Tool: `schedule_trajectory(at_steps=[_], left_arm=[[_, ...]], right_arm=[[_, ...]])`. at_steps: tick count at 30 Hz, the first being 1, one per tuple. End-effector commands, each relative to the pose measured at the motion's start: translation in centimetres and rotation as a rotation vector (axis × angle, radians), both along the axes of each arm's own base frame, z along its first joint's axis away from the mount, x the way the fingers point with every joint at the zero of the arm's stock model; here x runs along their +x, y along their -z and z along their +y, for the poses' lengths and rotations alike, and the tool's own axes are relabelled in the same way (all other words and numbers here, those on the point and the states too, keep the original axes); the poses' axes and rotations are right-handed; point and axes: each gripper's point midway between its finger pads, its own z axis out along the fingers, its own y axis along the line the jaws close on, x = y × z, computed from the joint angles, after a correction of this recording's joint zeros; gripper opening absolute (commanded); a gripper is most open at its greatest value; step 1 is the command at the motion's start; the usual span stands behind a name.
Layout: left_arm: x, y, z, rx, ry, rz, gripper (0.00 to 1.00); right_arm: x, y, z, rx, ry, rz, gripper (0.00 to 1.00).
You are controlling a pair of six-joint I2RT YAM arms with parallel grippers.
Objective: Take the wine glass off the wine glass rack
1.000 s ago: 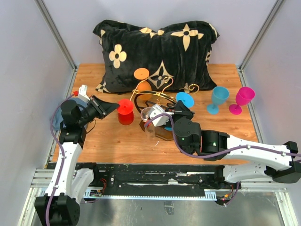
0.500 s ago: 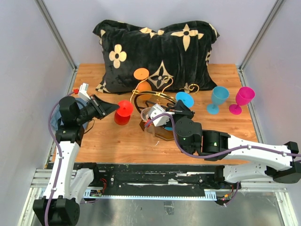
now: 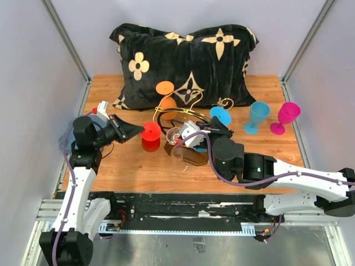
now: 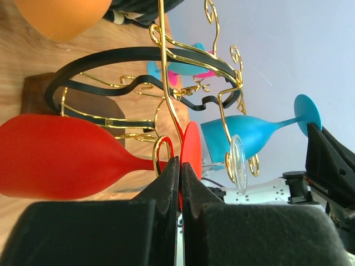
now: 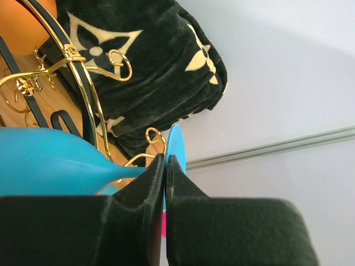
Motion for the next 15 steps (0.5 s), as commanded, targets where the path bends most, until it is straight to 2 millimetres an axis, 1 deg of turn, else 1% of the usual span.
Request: schedule_trajectory(at_steps=[1, 8, 15], left_arm=[[-0.3, -0.6, -1.6, -0.07, 0.077, -0.002, 0.01], [2.1, -1.4, -1.2, -0.069, 0.004, -0.044, 0.0], [4.8, -2.3, 0.0, -0.029, -0.101, -0.093, 0.0]], right_arm=[[0.4, 0.1, -0.1, 0.015, 0.02, -0.002, 0.01], [0.5, 0.1, 0.1, 0.013, 0.017, -0.002, 0.01], [0.6, -0.3, 0.2, -0.012, 0.016, -0.027, 0.01]])
